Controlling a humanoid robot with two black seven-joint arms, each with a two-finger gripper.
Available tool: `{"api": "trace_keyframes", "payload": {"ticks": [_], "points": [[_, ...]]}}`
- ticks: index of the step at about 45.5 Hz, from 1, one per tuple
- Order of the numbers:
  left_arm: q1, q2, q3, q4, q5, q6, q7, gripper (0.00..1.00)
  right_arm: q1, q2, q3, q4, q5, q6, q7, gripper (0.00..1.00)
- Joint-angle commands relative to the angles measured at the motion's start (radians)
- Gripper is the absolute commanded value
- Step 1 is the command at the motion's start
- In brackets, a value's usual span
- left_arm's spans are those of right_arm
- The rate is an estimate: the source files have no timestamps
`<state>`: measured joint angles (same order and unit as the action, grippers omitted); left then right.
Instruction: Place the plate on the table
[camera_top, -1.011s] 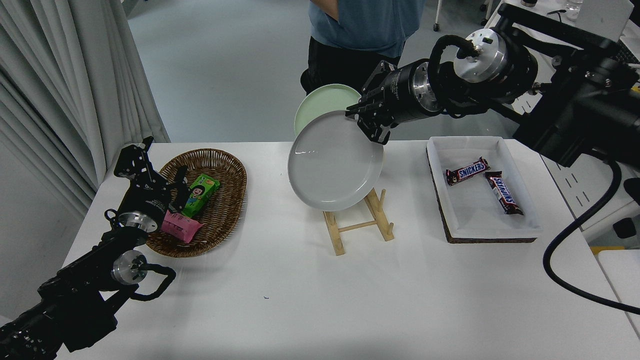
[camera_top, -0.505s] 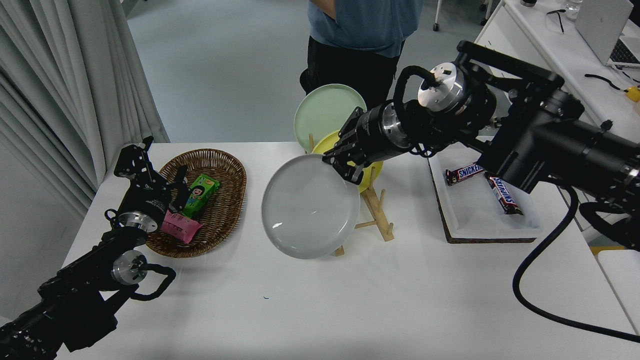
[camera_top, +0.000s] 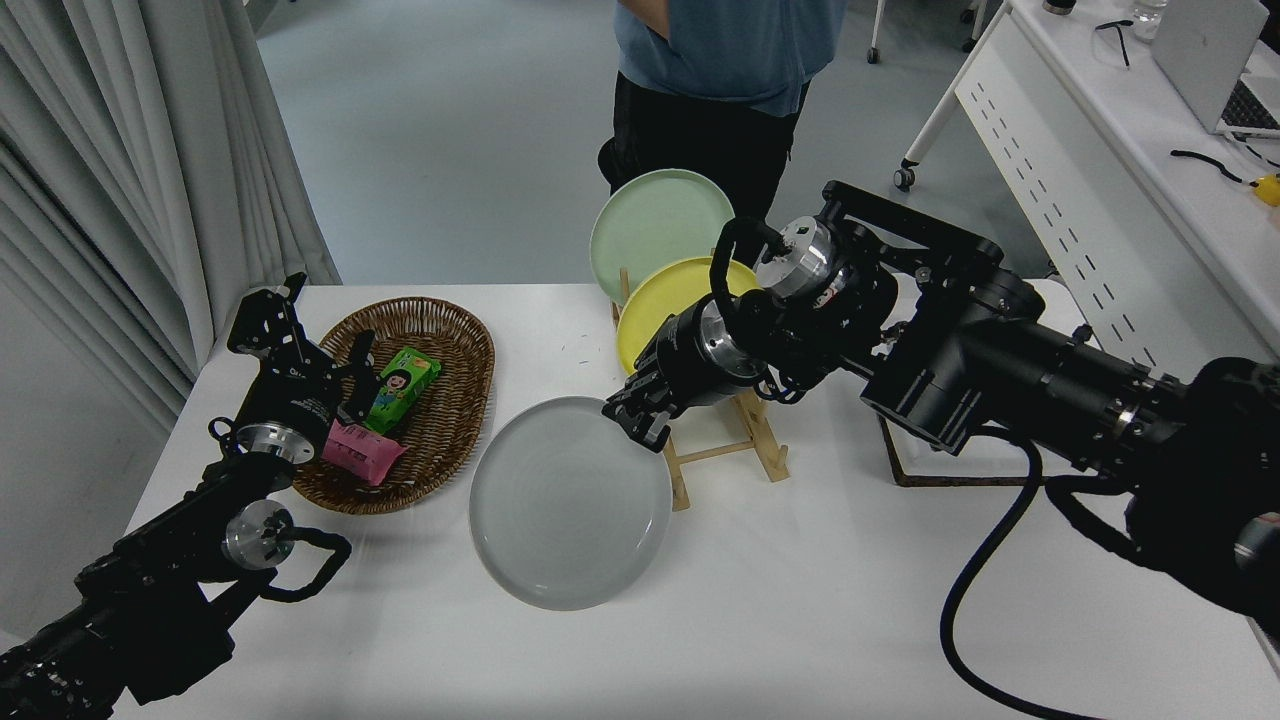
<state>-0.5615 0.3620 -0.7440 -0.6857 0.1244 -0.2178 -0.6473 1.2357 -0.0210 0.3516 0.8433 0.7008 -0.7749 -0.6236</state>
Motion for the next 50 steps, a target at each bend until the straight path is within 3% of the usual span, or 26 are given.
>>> {"api": "trace_keyframes", "payload": {"ticks": [1,14,25,50], "points": [[0.0,0.0,0.0,0.0,0.0,0.0,0.0,1.0,-0.062,0.021,0.01,-0.113,0.0,-0.011,0.001,0.0],[0.0,0.0,0.0,0.0,0.001,0.0,0.0,1.0,-0.087,0.021,0.124,-0.302,0.023,-0.011,-0.001,0.0],[0.0,0.0,0.0,0.0,0.0,0.0,0.0,1.0,-0.124,0.021,0.135,-0.293,0.112,-0.011,-0.002,0.0],[0.0,0.0,0.0,0.0,0.0,0.0,0.0,1.0,-0.285,0.021,0.124,-0.193,0.111,-0.011,-0.002,0.0]]}}
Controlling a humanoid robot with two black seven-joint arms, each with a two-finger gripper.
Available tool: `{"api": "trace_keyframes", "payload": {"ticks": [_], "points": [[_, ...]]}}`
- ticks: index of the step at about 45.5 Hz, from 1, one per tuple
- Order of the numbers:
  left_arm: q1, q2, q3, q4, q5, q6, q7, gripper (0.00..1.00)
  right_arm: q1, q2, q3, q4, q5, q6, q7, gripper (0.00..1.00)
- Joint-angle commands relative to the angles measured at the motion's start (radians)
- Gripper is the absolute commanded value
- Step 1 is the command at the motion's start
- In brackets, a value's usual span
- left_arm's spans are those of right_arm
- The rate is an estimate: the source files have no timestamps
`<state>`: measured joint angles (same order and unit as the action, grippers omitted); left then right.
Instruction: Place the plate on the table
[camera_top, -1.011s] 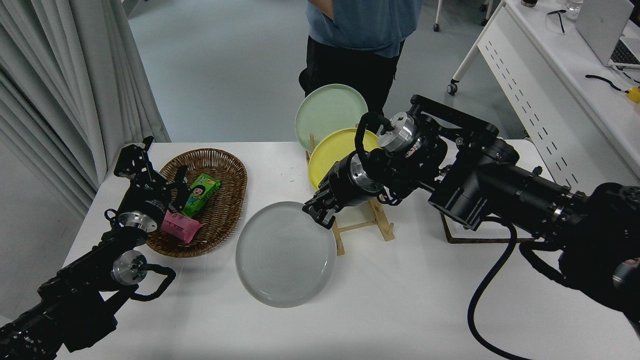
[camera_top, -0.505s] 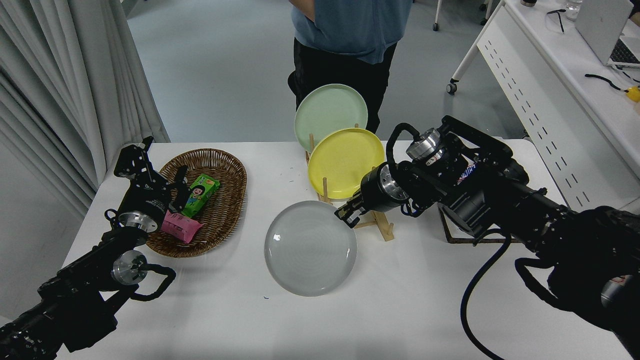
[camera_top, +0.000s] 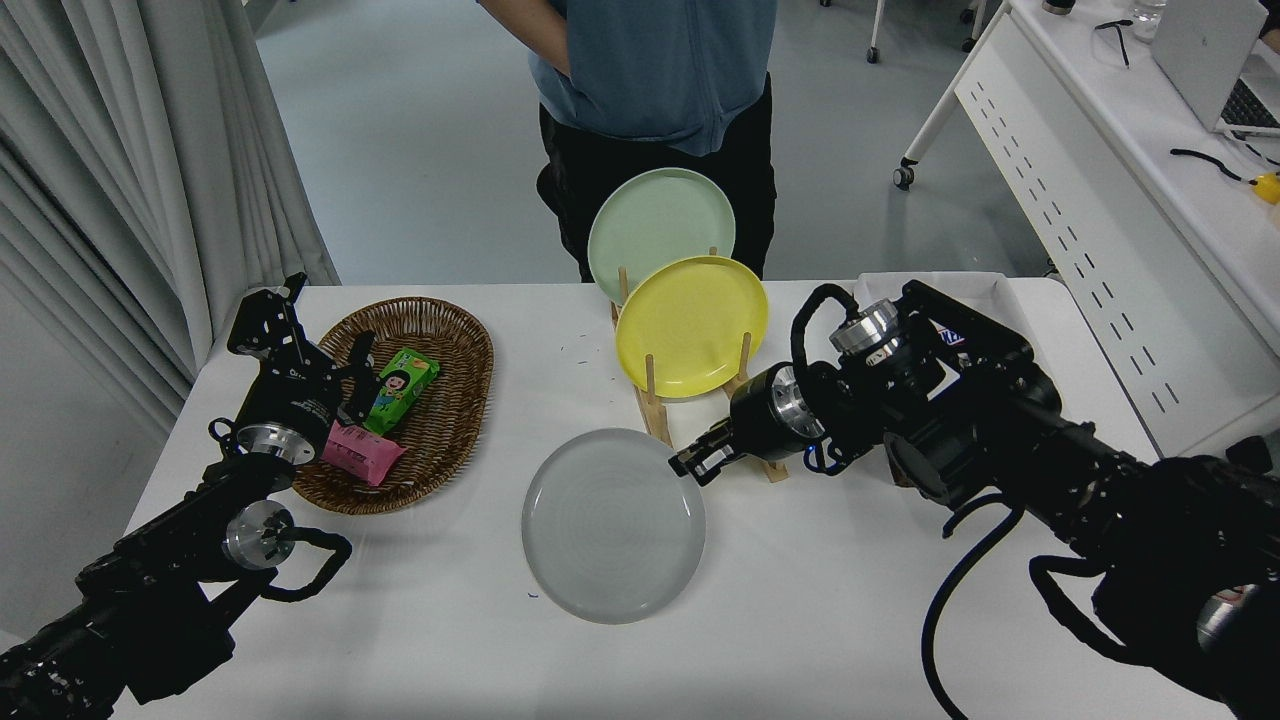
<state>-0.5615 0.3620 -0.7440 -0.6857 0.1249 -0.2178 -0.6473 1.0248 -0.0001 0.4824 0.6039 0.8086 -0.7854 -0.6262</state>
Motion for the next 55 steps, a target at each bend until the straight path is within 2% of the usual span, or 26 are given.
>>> {"api": "trace_keyframes", "payload": {"ticks": [1,55], "points": [[0.0,0.0,0.0,0.0,-0.001,0.0,0.0,1.0,-0.08,0.0,-0.007,0.048,0.003,0.0,0.0,0.0],[0.0,0.0,0.0,0.0,-0.001,0.0,0.0,1.0,-0.091,0.0,0.002,-0.036,-0.005,0.0,0.005,0.0]]}}
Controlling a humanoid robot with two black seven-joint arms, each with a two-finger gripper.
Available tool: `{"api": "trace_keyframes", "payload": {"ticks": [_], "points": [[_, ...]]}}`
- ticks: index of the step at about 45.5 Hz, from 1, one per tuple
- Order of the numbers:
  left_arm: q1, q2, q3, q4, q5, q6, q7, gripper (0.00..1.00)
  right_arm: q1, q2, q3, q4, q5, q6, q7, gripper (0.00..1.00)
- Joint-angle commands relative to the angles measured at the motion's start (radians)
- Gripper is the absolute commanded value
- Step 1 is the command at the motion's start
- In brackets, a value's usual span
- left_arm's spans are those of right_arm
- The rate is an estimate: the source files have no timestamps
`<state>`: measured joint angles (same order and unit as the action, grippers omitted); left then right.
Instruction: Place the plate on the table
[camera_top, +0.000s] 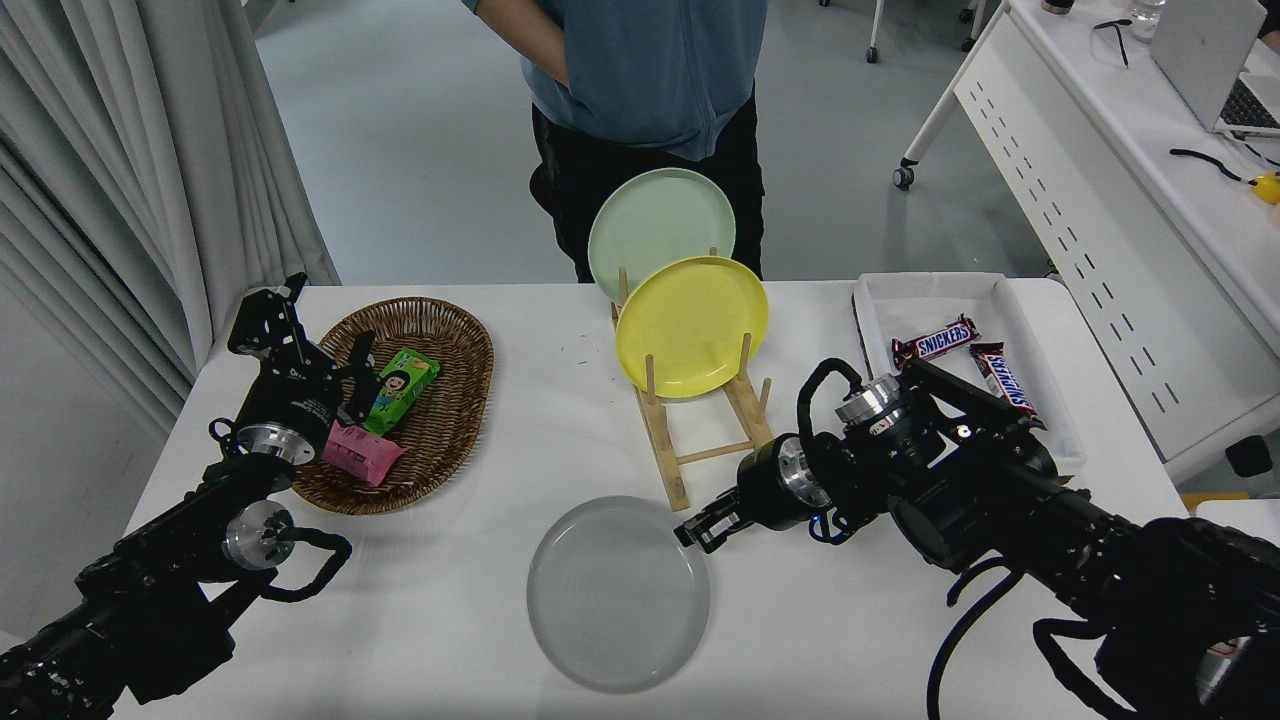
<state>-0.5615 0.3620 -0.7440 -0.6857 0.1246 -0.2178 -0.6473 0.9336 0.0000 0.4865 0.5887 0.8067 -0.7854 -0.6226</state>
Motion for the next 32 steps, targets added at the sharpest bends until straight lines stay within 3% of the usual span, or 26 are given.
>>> {"api": "trace_keyframes", "payload": {"ticks": [1,32], "points": [[0.0,0.0,0.0,0.0,0.0,0.0,0.0,1.0,0.001,0.0,-0.002,-0.021,-0.003,0.0,0.001,0.0],[0.0,0.0,0.0,0.0,0.0,0.0,0.0,1.0,0.002,0.0,-0.003,-0.018,-0.027,0.0,0.001,0.0]]}}
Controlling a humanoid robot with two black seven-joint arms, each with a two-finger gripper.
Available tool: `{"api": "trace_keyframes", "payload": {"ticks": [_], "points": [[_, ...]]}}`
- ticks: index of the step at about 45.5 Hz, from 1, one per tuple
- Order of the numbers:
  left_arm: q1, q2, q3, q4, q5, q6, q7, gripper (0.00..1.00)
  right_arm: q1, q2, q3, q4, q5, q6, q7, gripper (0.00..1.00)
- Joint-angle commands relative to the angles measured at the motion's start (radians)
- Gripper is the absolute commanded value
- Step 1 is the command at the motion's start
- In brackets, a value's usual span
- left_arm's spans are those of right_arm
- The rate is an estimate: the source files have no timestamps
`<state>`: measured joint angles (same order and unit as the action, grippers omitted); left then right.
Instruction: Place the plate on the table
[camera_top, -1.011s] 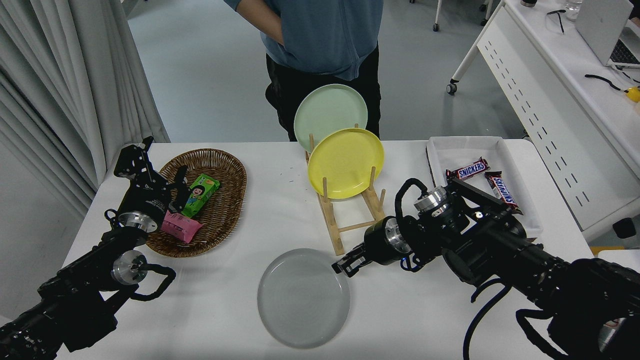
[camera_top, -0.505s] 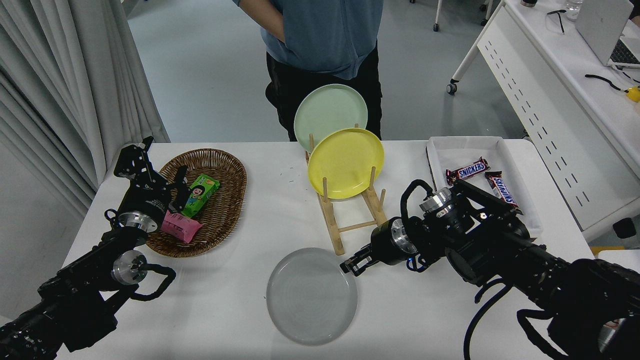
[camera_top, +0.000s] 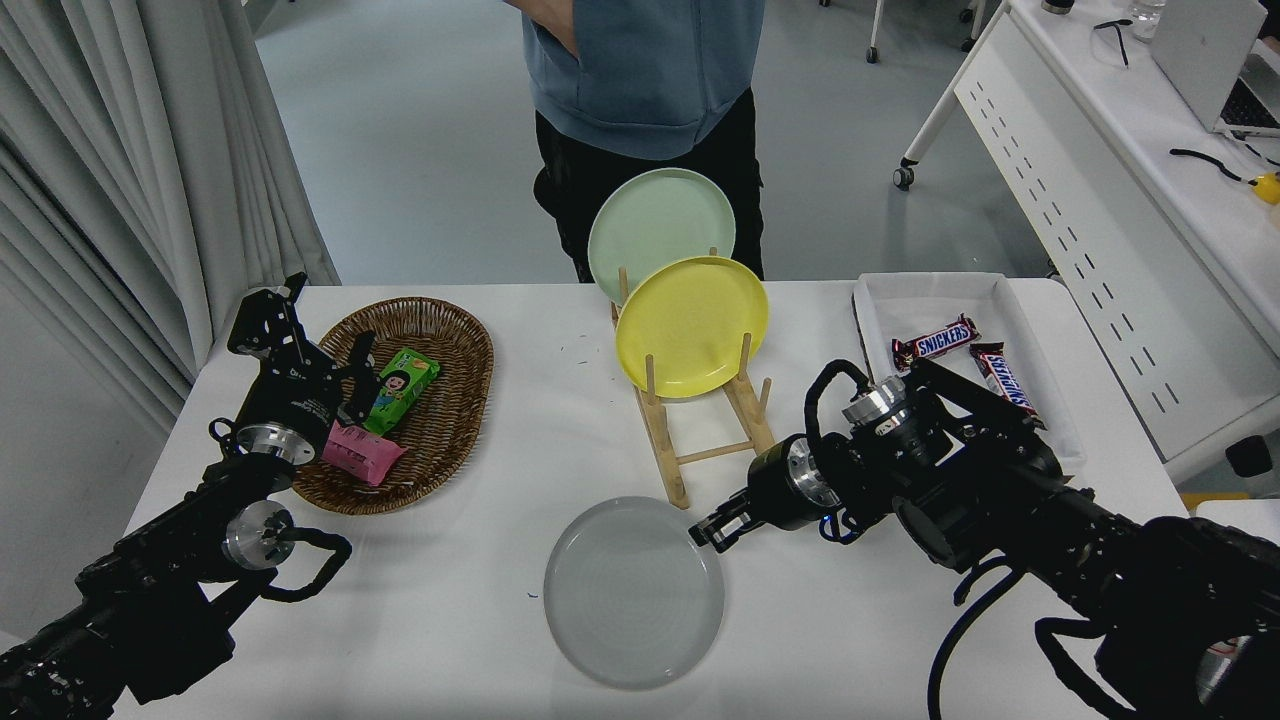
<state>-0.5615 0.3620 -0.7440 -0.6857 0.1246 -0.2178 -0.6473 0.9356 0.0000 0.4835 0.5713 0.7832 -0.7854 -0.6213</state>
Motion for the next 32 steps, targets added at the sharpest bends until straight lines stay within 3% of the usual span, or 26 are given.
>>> {"api": "trace_keyframes", "payload": {"ticks": [1,23,24,32], "points": [[0.0,0.0,0.0,0.0,0.001,0.0,0.0,1.0,0.0,0.0,0.0,-0.001,-0.005,0.0,0.0,0.0],[0.0,0.0,0.0,0.0,0.0,0.0,0.0,1.0,0.003,0.0,-0.002,0.002,-0.009,0.0,-0.002,0.0],[0.0,0.0,0.0,0.0,0.0,0.0,0.0,1.0,0.003,0.0,-0.002,0.004,-0.009,0.0,-0.002,0.02],[0.0,0.0,0.0,0.0,0.001,0.0,0.0,1.0,0.006,0.0,0.003,0.004,-0.005,0.0,-0.003,0.47]]}}
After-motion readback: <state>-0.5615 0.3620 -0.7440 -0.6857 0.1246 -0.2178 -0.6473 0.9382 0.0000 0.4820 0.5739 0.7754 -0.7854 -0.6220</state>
